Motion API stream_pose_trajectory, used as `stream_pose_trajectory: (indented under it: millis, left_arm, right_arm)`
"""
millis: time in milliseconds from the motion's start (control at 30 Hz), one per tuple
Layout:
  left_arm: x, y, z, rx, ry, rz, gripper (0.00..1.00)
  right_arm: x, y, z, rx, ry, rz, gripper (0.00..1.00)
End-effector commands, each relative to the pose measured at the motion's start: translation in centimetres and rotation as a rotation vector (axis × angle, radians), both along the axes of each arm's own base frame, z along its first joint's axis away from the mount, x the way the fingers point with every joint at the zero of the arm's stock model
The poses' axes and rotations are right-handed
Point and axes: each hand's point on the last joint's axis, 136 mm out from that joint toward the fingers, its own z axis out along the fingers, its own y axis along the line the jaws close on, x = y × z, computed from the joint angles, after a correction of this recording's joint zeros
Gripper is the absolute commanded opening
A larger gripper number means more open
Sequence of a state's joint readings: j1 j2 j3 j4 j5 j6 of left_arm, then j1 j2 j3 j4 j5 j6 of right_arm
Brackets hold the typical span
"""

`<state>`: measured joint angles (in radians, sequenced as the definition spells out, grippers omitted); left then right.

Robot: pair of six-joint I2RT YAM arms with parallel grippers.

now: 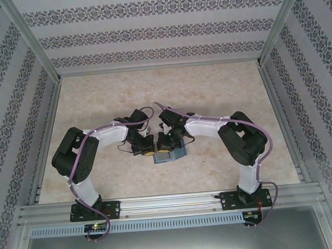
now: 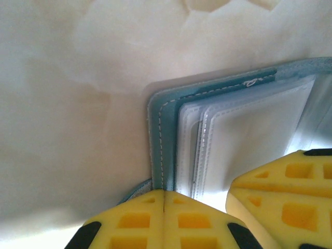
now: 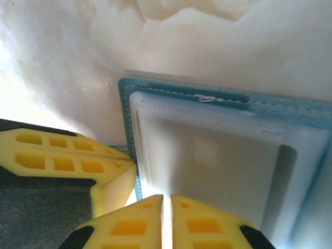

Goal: Take the credit cards out of the card holder

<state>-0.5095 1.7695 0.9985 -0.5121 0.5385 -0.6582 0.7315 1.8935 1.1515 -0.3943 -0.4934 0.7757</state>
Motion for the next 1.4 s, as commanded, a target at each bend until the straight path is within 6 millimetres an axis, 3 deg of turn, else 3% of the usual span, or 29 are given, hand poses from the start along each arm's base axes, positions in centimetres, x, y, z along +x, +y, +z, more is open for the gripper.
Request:
stream_pose_trajectory:
  millis: [0,533,1367]
  left_arm:
    - [-1.0,0.8,-1.4,0.041,0.031,-0.015,0.00]
    - [-0.9,0.7,-1.4,0.040,0.033,-0.017,0.00]
    - [-0.6,0.4,-1.3,0.035,0.032,-0.028,0.00]
  right_arm:
    - [-0.3,-0.4,-0.6,-0.063,-0.008,0.024,0.14]
    - [-0.3,-2.2,-0.6,-0.197,-0.037,0.048,0.30]
    - [-0.2,-3.5,-0.5,-0.317,-0.063,0.083,0.43]
